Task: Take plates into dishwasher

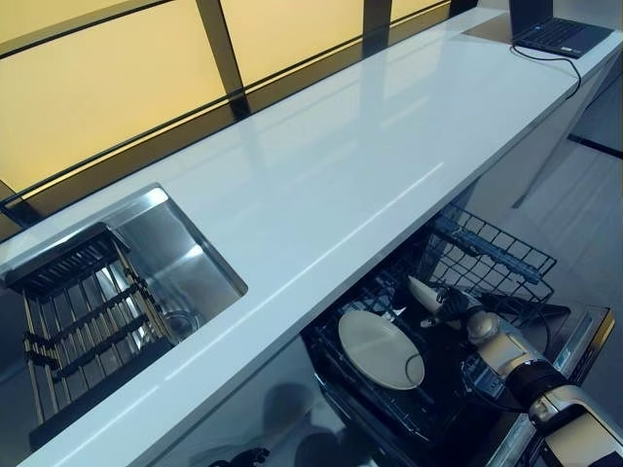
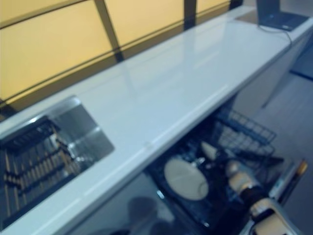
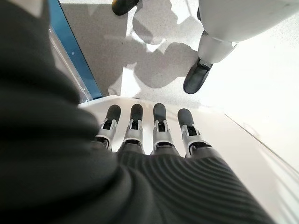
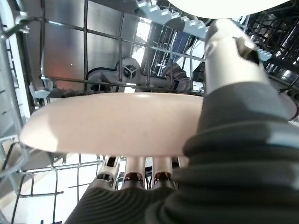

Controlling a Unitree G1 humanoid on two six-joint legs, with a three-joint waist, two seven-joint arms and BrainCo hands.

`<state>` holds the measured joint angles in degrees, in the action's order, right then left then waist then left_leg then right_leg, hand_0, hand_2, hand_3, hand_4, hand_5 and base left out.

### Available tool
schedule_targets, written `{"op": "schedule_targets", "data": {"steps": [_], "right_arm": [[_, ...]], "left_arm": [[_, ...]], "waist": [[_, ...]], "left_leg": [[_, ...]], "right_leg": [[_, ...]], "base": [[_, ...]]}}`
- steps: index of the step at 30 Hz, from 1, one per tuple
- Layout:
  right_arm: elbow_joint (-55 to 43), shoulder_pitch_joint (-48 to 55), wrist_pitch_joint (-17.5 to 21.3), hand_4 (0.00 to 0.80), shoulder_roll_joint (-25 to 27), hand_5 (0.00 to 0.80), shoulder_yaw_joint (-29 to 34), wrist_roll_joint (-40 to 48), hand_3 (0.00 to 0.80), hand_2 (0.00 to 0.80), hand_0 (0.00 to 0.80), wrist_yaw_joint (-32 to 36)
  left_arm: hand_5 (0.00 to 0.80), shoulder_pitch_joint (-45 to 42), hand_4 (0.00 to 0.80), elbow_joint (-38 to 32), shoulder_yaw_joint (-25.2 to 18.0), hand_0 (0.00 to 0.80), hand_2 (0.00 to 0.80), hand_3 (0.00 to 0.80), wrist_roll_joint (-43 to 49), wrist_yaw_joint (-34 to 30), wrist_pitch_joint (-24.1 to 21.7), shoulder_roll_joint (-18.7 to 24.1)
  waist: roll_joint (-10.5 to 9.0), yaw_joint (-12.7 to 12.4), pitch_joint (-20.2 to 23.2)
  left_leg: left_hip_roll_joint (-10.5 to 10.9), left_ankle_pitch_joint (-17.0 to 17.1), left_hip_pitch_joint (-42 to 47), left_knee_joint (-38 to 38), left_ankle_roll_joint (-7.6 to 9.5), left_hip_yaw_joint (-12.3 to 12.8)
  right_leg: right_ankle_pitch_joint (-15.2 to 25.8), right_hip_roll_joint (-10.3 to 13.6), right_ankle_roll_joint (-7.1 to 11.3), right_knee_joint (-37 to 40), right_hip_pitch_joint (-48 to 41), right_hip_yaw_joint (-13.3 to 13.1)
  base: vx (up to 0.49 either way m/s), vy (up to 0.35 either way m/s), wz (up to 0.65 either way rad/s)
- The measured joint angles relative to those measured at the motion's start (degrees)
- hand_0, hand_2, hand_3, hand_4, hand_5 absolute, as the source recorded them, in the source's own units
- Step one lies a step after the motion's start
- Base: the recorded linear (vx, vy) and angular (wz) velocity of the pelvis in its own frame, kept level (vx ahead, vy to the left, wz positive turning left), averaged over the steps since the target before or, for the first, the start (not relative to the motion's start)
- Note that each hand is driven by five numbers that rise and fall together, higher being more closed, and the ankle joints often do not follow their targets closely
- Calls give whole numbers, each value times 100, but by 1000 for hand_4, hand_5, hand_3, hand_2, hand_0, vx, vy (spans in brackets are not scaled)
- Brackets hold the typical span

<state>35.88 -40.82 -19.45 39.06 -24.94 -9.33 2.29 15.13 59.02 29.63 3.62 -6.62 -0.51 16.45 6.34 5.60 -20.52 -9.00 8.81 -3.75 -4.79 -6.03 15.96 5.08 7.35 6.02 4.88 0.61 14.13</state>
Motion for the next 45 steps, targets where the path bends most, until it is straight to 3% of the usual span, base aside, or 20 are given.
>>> {"op": "schedule_targets", "data": {"steps": [6,10,24,31,35,45], "right_arm": [[-740,320,-10,0,274,0,226,-130,0,0,0,278],[-881,423,-2,0,503,0,334,-250,0,0,0,441],[-1609,796,-2,0,1226,0,1187,-224,0,0,0,683],[-1612,1309,73,0,1808,0,2223,306,0,0,0,183],[-1600,1796,175,0,2074,0,2956,784,0,0,0,-309],[-1487,3133,528,0,1975,0,4307,2515,0,0,0,-1421]], "left_arm": [[0,-15,0,-4,-171,0,0,0,4,7,5,112],[0,-26,0,-5,-243,0,0,0,8,16,5,243],[0,-44,0,-70,-392,0,0,0,8,126,-20,260],[0,-98,0,-69,-393,0,0,0,9,129,-34,302],[0,-141,0,-41,-395,0,0,0,7,131,-104,393],[0,-289,0,67,-397,0,0,0,-6,175,-274,462]], "waist": [[-253,37,-160],[-324,71,-217],[-342,313,-364],[-400,330,-400],[-423,515,-412],[-407,940,-394]], "left_leg": [[-1,-1,-7,-5,0,16],[-1,-1,-38,-8,-1,74],[-2,-3,-81,-9,0,138],[-4,-22,13,-13,-12,271],[-6,-41,55,-14,-16,300],[-3,-137,281,-17,-45,449]], "right_leg": [[1,0,0,0,19,-18],[9,1,-1,0,81,-68],[39,0,-3,0,168,-145],[48,1,-1,0,160,-261],[51,1,1,0,150,-325],[71,7,16,1,100,-573]], "base": [[2,-12,0],[-10,2,-5],[-4,5,-2],[7,8,-7],[27,35,-8],[25,34,-13]]}}
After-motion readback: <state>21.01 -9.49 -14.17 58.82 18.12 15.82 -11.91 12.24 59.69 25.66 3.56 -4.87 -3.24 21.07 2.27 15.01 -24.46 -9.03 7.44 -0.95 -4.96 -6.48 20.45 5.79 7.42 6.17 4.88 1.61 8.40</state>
